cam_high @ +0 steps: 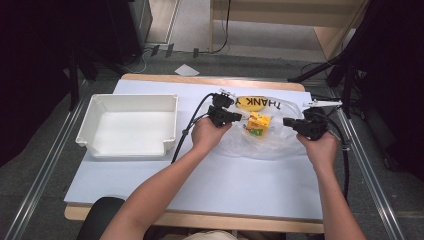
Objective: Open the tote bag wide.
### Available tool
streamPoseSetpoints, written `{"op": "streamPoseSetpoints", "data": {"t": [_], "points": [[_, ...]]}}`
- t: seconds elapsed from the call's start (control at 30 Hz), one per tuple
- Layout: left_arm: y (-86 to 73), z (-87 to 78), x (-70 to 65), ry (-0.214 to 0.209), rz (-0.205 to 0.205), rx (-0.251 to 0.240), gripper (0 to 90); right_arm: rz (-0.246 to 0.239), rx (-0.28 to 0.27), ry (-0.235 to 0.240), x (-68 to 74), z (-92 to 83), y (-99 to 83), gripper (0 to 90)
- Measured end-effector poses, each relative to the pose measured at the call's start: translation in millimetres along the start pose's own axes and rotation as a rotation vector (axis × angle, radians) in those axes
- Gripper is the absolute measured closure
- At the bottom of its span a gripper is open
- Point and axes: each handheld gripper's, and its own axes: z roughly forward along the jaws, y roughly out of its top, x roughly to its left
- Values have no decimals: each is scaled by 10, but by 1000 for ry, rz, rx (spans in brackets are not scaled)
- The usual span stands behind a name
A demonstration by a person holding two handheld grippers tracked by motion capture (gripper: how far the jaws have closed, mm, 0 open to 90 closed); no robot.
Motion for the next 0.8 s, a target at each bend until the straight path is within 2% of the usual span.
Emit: {"op": "streamPoseSetpoints", "data": {"t": [0.13,0.2,0.23,0.27,0.37,0.47,0.67,0.8], "points": [[-57,53,-1,3,-2,12,900,-4,10,7,9,111,16,900],[-121,91,34,5,-26,11,900,-12,7,-2,-13,221,37,900],[-121,91,34,5,-26,11,900,-12,7,-2,-13,221,37,900],[-143,103,49,3,-31,16,900,-1,23,-6,-37,298,51,900],[-209,127,68,1,-42,20,900,0,44,-6,-43,373,60,900],[-278,148,69,-15,-62,19,900,-17,59,-14,-39,502,60,900],[-379,173,48,-18,-53,33,900,-5,96,-12,-82,648,51,900],[-454,196,57,-23,-56,46,900,-17,108,-12,-82,746,27,900]]}}
